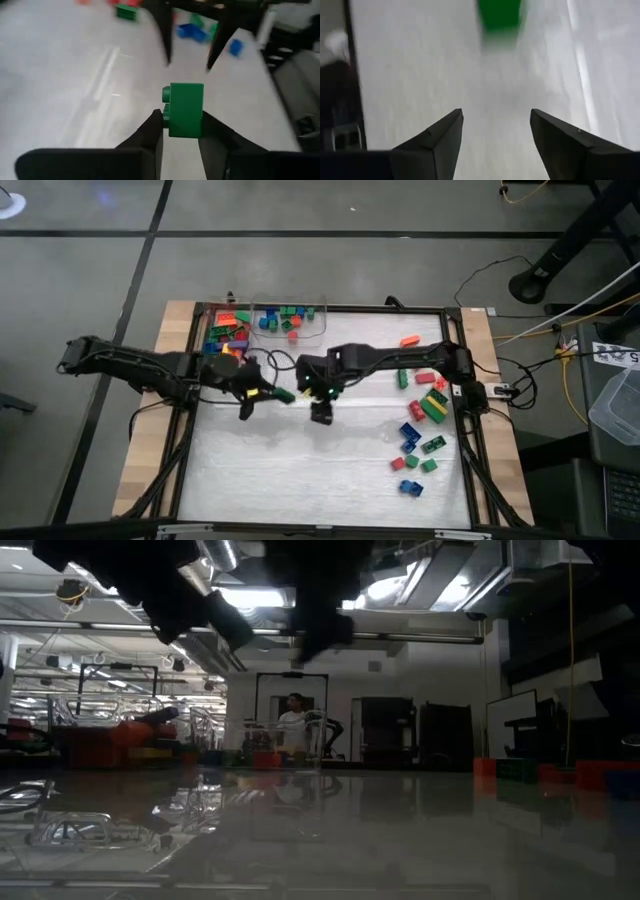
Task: Sort blocks by size
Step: Put the large green game piece into the left transparent bin
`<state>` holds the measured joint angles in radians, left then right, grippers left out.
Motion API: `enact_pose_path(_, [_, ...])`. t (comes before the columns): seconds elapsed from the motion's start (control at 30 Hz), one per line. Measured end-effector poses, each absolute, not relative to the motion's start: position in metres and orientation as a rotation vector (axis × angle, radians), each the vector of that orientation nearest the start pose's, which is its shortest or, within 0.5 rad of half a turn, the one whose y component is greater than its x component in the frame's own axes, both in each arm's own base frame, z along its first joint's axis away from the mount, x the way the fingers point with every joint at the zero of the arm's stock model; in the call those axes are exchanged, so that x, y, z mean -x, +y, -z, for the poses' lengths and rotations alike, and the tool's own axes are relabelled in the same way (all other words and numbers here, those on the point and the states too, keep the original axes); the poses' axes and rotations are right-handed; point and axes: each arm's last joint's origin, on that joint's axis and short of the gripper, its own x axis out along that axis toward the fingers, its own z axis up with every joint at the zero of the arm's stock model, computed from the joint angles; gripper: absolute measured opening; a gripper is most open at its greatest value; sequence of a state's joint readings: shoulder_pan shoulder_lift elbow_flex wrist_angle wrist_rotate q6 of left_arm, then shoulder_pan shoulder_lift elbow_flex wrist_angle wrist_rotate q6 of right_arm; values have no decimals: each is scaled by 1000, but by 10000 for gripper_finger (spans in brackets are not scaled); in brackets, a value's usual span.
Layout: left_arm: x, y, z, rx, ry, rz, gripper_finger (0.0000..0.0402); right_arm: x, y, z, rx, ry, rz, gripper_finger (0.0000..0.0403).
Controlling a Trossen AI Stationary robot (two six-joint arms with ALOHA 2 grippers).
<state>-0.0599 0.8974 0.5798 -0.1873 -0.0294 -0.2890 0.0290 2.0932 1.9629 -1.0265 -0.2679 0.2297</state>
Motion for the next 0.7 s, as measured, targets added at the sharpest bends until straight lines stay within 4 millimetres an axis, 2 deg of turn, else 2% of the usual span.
enact_pose_path(0.13, [-167,6,-259,203,523,-252,75,-419,17,-279,-271,1385,-98,234])
enact_pose_path(0.3, [-133,22,-263,207,519,-598,75,-400,34,-275,-187,1579,-63,234])
enact_pose_path(0.5, [-104,33,-258,246,529,-932,85,-387,79,-255,-169,1683,-21,234])
enact_pose_path(0.7, [-97,43,-247,292,525,-1148,119,-365,130,-238,-114,1743,163,234])
